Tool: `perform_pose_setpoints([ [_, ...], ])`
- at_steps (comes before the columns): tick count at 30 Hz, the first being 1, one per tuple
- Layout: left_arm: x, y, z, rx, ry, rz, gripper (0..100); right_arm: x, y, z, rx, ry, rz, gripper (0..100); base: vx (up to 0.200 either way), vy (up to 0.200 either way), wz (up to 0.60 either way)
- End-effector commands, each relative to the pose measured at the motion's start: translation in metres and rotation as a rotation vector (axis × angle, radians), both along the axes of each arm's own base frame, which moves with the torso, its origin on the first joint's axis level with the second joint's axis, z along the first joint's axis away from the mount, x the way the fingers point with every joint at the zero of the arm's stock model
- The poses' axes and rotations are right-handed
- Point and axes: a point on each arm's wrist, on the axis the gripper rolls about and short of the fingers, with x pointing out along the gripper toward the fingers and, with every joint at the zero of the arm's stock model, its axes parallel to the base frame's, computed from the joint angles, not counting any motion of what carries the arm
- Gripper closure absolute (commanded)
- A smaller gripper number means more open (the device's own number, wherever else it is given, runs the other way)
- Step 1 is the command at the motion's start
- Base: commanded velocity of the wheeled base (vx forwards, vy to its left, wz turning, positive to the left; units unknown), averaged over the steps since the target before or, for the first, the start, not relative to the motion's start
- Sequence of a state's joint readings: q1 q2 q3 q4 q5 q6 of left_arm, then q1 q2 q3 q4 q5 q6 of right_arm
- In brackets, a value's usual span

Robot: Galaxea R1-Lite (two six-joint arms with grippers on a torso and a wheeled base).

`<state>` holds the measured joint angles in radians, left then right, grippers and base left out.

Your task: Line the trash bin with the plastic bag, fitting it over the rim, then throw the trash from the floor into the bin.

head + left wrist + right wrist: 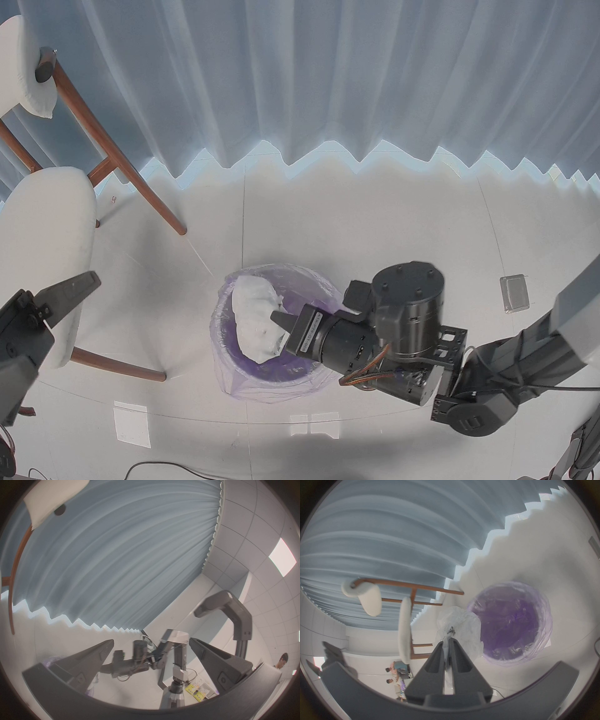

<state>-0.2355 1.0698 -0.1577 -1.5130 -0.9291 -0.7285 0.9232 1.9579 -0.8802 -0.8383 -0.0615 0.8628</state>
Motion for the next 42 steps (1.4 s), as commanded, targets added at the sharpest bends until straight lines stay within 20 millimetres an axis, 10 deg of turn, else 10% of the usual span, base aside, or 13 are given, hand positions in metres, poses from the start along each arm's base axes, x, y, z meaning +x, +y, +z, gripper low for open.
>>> perform_pose_setpoints([
  [1,-0.027,0.01,0.011,-0.001,-0.08,0.027,0,0.021,0.007,-0.059,-0.126,0.081,-0.024,100,0.0,0.0,0.0],
  [14,-0.032,0.012,0.018,0.007,-0.015,0.045,0,0.058,-0.003,-0.114,-0.213,0.108,-0.081,100,0.0,0.0,0.0],
  [30,-0.032,0.012,0.017,0.008,-0.012,0.046,0,0.074,-0.008,-0.125,-0.222,0.107,-0.107,100,0.0,0.0,0.0],
  [31,-0.032,0.012,0.017,0.008,-0.01,0.046,0,0.074,-0.008,-0.125,-0.229,0.113,-0.106,0,0.0,0.0,0.0],
  [37,-0.032,0.012,0.016,0.009,-0.01,0.047,0,0.075,-0.007,-0.122,-0.204,0.089,-0.113,0,0.0,0.0,0.0],
  [41,-0.032,0.012,0.016,0.01,-0.01,0.047,0,0.074,-0.01,-0.097,-0.125,0.007,-0.125,0,0.0,0.0,0.0],
  [42,-0.032,0.012,0.016,0.01,-0.01,0.047,0,0.068,-0.019,-0.065,-0.068,-0.046,-0.137,0,0.0,0.0,0.0],
])
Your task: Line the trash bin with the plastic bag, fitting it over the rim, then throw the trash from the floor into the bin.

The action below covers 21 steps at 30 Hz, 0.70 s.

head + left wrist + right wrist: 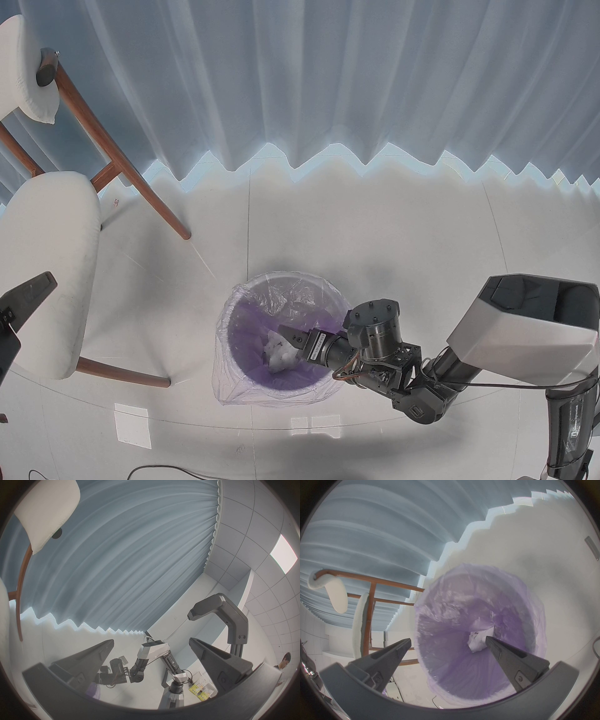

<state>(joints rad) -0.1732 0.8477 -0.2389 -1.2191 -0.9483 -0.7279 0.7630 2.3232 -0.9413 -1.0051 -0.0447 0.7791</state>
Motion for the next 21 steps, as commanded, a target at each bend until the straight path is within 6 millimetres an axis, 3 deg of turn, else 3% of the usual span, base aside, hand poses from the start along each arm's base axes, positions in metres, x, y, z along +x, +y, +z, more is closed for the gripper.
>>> perform_pose_setpoints([
  [1,0.0,0.0,0.0,0.0,0.001,0.002,0,-0.008,-0.013,0.049,0.088,-0.096,-0.015,0,0.0,0.0,0.0],
  [2,0.0,0.0,0.0,0.0,0.001,0.002,0,-0.021,-0.026,0.09,0.15,-0.167,-0.021,0,0.0,0.0,0.0],
  [5,0.0,0.0,0.0,0.001,-0.002,0.003,0,-0.055,-0.059,0.168,0.278,-0.334,-0.05,0,0.0,0.0,0.0],
  [7,0.0,0.0,0.0,0.0,-0.002,0.004,0,-0.079,-0.084,0.203,0.311,-0.438,-0.09,0,0.0,0.0,0.0],
  [9,0.001,0.0,0.0,-0.001,0.0,0.01,0,-0.105,-0.127,0.231,0.263,-0.58,-0.172,0,0.0,0.0,0.0],
  [10,0.001,0.0,0.0,-0.002,-0.001,0.014,0,-0.109,-0.136,0.234,0.242,-0.607,-0.194,0,0.0,0.0,0.0],
  [12,0.002,0.002,0.001,-0.009,-0.006,0.048,0,-0.133,-0.186,0.237,0.051,-0.743,-0.323,0,0.0,0.0,0.0],
  [15,0.003,0.007,0.007,-0.032,-0.034,0.149,0,-0.169,-0.236,0.221,-0.202,-0.842,-0.479,0,0.0,0.0,0.0],
  [18,0.003,0.015,0.021,-0.036,-0.1,0.296,0,-0.206,-0.26,0.201,-0.343,-0.86,-0.549,0,0.0,0.0,0.0],
  [21,-0.001,0.025,0.031,-0.028,-0.151,0.459,0,-0.228,-0.269,0.179,-0.429,-0.796,-0.572,0,0.0,0.0,0.0],
])
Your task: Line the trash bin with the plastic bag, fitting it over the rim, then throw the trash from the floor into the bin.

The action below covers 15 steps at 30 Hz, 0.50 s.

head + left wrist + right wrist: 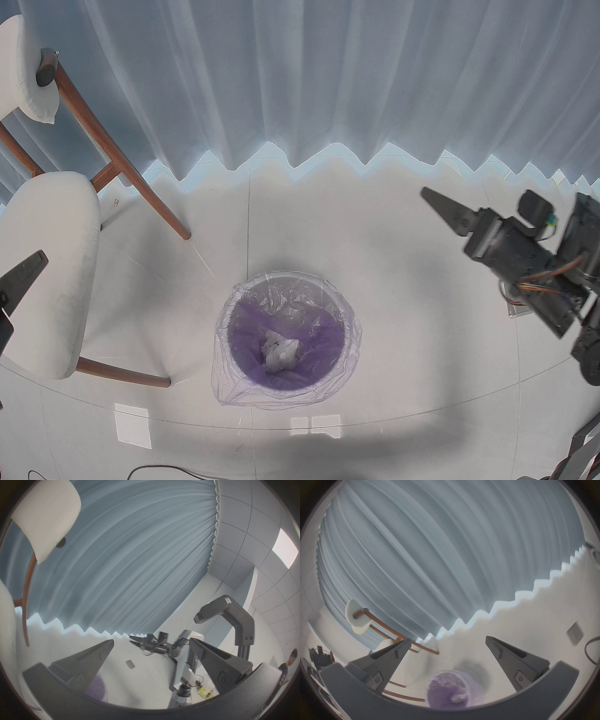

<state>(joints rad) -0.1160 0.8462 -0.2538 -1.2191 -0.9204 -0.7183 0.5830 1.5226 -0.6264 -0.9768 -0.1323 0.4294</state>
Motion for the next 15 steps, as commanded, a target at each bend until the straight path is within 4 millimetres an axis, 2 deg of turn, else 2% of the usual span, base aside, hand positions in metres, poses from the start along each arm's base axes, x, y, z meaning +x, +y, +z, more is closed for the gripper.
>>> perform_pose_setpoints([
  [1,-0.008,0.026,0.031,0.002,-0.152,0.501,0,-0.163,-0.132,-0.033,-0.338,-0.166,-0.481,0,0.0,0.0,0.0],
  [4,-0.026,0.025,0.029,0.023,-0.179,0.667,0,-0.186,-0.137,-0.061,-0.37,-0.115,-0.495,0,0.0,0.0,0.0],
  [6,-0.042,0.017,0.013,0.028,-0.165,0.737,0,-0.201,-0.14,-0.076,-0.371,-0.126,-0.511,0,0.0,0.0,0.0],
  [8,-0.049,0.013,0.006,0.031,-0.162,0.75,0,-0.206,-0.14,-0.081,-0.368,-0.139,-0.508,0,0.0,0.0,0.0],
  [9,-0.067,-0.001,-0.019,0.049,-0.142,0.742,0,-0.217,-0.14,-0.098,-0.36,-0.171,-0.47,0,0.0,0.0,0.0],
  [13,-0.104,-0.031,-0.081,0.09,-0.162,0.727,0,-0.239,-0.136,-0.127,-0.381,-0.178,-0.414,0,0.0,0.0,0.0],
  [15,-0.094,-0.028,-0.097,0.074,-0.035,0.785,0,-0.238,-0.136,-0.134,-0.397,-0.117,-0.39,0,0.0,0.0,0.0],
])
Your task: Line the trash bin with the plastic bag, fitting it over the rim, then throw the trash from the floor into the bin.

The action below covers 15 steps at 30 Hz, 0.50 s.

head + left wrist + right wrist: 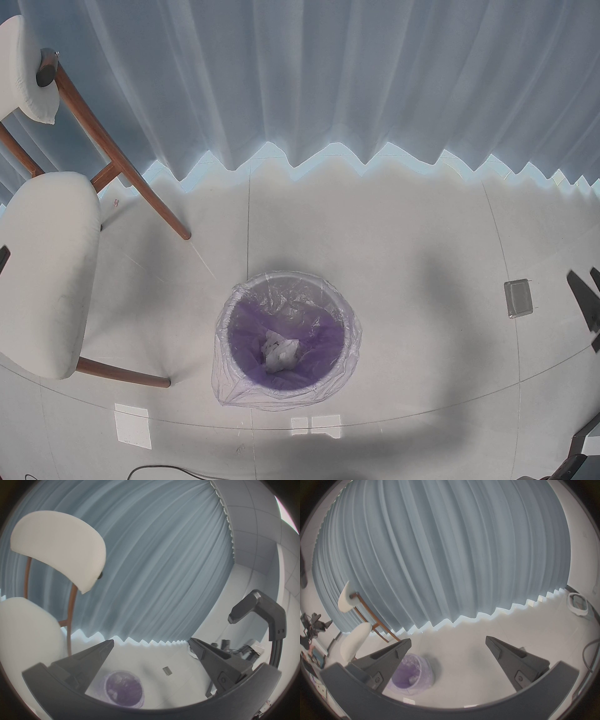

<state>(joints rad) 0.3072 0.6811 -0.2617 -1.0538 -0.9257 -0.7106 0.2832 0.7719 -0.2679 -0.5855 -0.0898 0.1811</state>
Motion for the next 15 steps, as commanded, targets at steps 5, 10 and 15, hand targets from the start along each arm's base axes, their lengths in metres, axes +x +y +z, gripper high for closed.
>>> perform_pose_setpoints([
  [5,-0.054,-0.034,-0.125,0.103,0.046,0.559,0,-0.097,-0.018,-0.119,-0.097,0.019,-0.125,0,0.0,0.0,0.0],
  [10,-0.047,-0.027,-0.155,0.159,0.25,0.618,0,-0.097,-0.018,-0.119,-0.146,0.014,-0.127,0,0.0,0.0,0.0],
  [15,-0.059,-0.033,-0.145,-0.068,0.441,0.231,0,-0.097,-0.017,-0.119,-0.138,0.018,-0.118,0,0.0,0.0,0.0],
])
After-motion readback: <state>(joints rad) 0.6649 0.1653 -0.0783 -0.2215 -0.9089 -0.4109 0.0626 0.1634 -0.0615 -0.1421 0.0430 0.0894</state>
